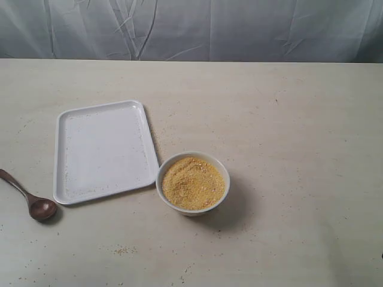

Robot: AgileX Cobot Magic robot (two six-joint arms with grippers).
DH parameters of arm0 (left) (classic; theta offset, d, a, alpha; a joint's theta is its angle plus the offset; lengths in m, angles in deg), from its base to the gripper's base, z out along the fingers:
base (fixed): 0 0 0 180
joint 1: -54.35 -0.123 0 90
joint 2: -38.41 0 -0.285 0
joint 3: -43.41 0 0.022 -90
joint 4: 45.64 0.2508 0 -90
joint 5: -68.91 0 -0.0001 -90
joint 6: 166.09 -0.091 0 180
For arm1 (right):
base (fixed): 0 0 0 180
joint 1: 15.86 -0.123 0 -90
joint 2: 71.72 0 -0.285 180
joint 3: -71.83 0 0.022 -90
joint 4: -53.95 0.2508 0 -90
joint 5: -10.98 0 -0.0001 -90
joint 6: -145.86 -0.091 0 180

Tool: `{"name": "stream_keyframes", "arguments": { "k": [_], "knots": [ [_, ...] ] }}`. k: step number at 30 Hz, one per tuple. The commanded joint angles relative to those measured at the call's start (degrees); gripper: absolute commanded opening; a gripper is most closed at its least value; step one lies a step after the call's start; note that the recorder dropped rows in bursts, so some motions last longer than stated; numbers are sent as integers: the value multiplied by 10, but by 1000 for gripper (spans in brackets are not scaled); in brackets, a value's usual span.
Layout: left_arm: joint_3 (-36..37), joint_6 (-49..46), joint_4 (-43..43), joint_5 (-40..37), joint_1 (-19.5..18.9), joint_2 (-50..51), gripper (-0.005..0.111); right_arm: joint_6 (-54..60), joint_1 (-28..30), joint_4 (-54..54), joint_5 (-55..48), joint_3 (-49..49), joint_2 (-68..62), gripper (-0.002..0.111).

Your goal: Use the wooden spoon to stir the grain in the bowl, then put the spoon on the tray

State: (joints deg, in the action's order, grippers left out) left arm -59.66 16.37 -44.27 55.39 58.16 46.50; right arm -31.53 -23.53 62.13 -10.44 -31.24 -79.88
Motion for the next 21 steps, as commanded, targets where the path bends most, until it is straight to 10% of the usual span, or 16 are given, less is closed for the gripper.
{"name": "stream_keyframes", "arguments": {
  "k": [1, 21],
  "knots": [
    [3, 0, 30, 3, -2, -3, 0, 2, 2, -2, 6, 3, 4, -1],
    [3, 0, 231, 51, -2, -3, 0, 2, 2, -1, 7, 3, 4, -1]
  ]
}}
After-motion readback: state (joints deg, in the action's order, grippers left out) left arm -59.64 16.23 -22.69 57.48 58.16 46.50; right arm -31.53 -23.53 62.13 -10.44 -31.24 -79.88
